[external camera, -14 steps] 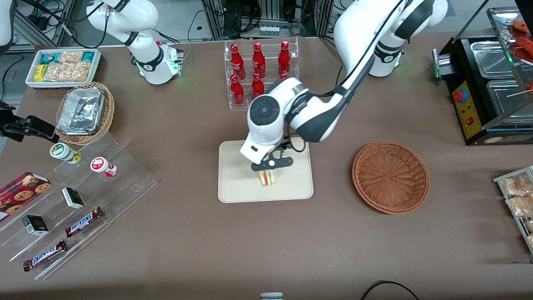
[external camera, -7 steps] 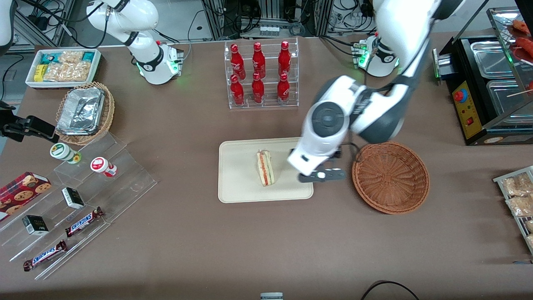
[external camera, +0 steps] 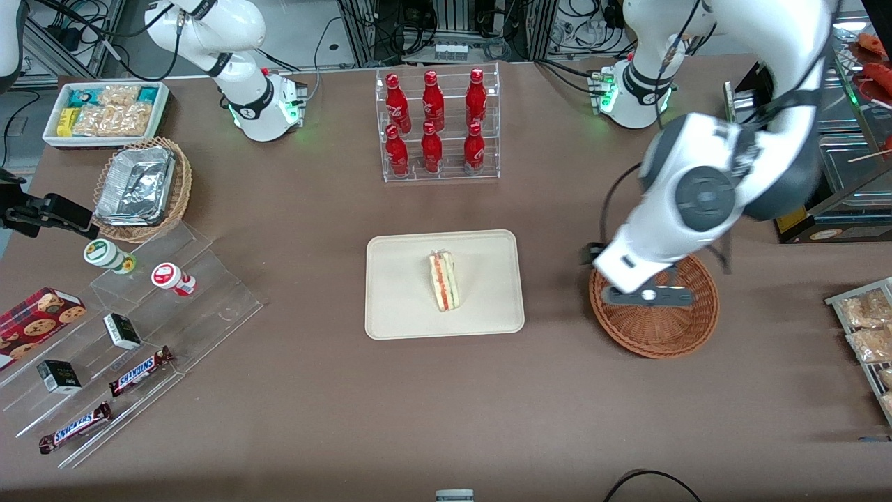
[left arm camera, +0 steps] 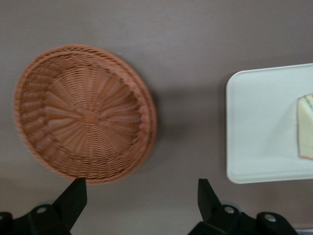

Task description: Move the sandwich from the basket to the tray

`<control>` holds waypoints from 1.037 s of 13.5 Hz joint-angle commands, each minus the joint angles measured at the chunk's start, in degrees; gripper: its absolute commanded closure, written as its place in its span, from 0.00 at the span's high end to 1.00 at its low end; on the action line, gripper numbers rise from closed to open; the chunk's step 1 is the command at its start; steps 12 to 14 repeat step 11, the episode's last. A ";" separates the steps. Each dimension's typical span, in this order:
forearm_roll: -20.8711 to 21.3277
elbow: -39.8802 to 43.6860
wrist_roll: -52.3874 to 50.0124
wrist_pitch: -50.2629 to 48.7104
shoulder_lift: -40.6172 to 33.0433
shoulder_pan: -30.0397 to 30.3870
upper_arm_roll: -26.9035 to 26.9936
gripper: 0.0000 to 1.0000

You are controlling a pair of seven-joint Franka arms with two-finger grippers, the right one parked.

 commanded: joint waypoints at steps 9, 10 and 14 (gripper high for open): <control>-1.69 -1.38 15.44 -14.86 -15.71 8.38 2.23 1.00; -1.69 -1.29 17.36 -15.13 -16.49 8.38 2.58 1.00; -1.78 -1.46 18.08 -15.39 -17.29 8.38 4.15 1.00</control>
